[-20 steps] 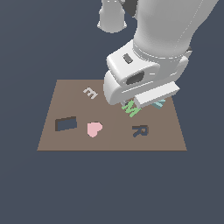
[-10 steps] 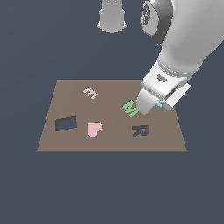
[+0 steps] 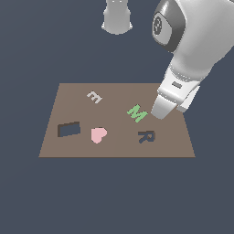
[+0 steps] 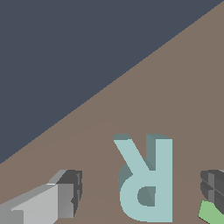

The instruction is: Insert a designated object into the corresponding slot on a board.

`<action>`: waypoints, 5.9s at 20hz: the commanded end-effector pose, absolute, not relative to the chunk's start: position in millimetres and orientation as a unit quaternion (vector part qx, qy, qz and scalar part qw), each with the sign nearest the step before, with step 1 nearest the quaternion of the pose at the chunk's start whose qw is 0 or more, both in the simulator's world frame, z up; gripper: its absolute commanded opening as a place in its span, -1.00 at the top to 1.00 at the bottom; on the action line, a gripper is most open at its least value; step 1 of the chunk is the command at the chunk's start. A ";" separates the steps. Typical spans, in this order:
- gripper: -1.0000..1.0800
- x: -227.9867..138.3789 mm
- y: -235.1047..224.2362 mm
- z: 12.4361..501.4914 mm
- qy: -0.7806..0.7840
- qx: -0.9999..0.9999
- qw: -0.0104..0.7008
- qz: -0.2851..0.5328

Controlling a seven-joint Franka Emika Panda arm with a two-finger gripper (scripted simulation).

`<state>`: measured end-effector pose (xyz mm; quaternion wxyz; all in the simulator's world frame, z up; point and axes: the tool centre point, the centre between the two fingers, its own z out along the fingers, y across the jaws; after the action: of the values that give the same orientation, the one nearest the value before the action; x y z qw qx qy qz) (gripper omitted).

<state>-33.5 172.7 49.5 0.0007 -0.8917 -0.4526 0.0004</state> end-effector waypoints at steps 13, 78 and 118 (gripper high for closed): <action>-0.92 -33.3 171.4 30.3 -0.452 -0.892 0.000 0.000; 1.00 65.1 169.0 38.2 0.266 -0.964 0.000 0.000; 1.00 83.0 101.3 32.5 0.681 -0.732 0.000 0.001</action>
<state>83.4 101.5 36.4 0.0001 -0.7329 0.6803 0.0006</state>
